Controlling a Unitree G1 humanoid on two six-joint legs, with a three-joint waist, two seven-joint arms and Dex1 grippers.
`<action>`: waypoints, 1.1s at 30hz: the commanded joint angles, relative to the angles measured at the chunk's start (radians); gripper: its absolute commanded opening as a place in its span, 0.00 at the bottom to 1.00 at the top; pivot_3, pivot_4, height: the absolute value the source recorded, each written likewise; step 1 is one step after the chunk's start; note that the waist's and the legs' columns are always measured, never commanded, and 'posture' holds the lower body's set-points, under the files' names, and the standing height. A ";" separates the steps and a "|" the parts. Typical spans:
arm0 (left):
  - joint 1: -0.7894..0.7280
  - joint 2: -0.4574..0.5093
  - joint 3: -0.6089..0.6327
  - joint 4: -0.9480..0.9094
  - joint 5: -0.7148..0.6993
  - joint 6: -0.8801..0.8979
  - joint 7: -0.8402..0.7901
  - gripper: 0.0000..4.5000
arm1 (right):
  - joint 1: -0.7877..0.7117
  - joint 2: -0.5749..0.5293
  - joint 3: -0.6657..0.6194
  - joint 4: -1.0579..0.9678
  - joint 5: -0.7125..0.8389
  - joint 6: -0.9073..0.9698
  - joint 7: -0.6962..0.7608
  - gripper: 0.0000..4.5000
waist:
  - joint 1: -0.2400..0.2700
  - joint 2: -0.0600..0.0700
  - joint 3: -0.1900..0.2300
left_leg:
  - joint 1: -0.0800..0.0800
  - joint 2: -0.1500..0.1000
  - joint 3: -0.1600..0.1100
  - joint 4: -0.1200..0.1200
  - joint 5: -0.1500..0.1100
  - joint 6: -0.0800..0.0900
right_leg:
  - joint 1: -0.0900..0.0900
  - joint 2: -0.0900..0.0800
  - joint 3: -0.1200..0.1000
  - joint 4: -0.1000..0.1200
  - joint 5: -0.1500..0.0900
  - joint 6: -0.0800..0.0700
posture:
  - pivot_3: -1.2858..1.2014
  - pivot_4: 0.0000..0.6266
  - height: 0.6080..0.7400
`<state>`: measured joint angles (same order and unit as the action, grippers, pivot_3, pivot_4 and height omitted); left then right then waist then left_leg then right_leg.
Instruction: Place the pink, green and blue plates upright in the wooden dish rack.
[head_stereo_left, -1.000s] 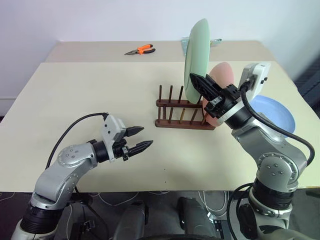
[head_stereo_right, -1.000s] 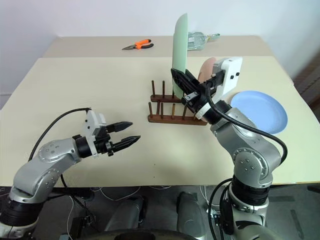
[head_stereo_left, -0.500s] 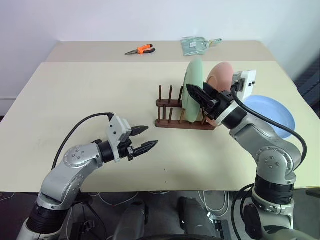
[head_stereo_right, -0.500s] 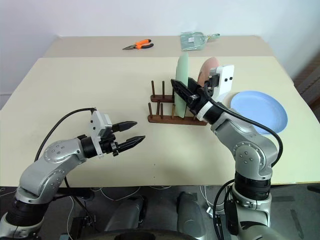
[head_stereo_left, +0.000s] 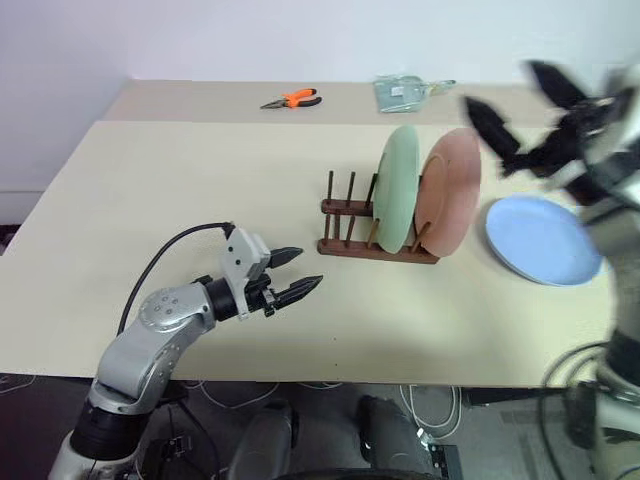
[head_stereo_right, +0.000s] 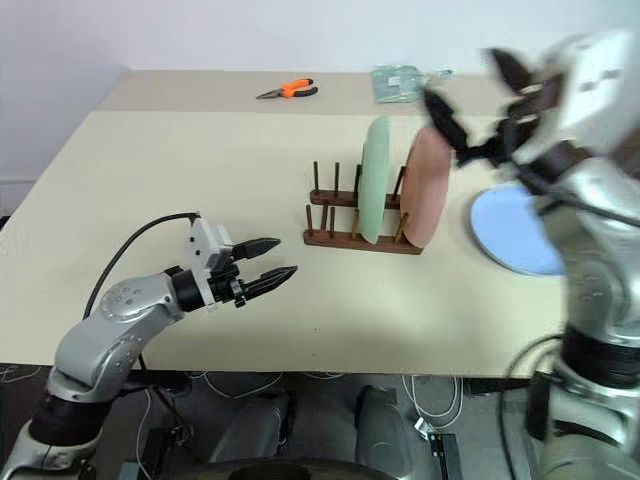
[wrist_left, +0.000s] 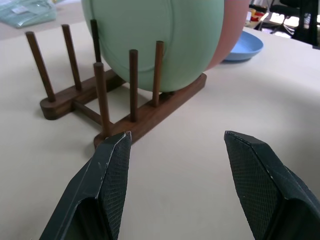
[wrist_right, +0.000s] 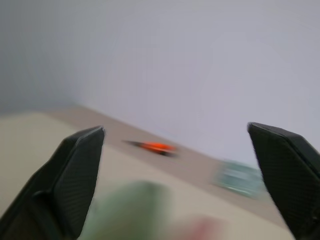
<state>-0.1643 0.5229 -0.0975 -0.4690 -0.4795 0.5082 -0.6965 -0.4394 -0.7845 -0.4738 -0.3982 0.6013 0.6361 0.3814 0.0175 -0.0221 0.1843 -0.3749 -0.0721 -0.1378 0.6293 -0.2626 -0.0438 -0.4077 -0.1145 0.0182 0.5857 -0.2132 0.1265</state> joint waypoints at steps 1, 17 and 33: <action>-0.032 -0.010 -0.019 -0.004 0.016 -0.032 -0.018 0.68 | 0.146 -0.056 -0.054 0.012 -0.067 -0.040 0.079 0.99 | -0.004 0.000 0.000 | 0.000 0.000 0.001 0.000 0.000 0.001 | 0.000 0.000 0.000 -0.001 0.001 -0.001 | 0.52 0.24 1.00; -0.115 -0.053 -0.049 -0.018 0.012 0.011 -0.014 0.68 | 0.331 -0.034 0.337 0.395 -0.537 -0.225 0.063 0.46 | -0.007 0.003 0.000 | 0.001 0.001 0.004 0.001 -0.001 0.001 | 0.000 -0.001 0.002 0.000 0.002 -0.001 | 0.52 0.24 1.00; -0.111 -0.028 0.036 0.132 0.113 -0.142 0.007 0.68 | -0.088 0.113 0.044 0.056 -0.200 -0.191 -0.067 0.01 | -0.015 0.008 0.002 | 0.002 0.001 0.004 0.001 -0.001 0.001 | 0.000 0.001 0.002 0.000 0.001 0.003 | 0.52 0.24 1.00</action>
<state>-0.2593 0.4802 -0.1028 -0.3638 -0.3968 0.4217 -0.6927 -0.4503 -0.6872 -0.3524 -0.2339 0.2579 0.3985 0.3376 0.0027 -0.0140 0.1858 -0.3730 -0.0706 -0.1346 0.6298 -0.2634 -0.0425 -0.4076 -0.1134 0.0204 0.5862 -0.2123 0.1292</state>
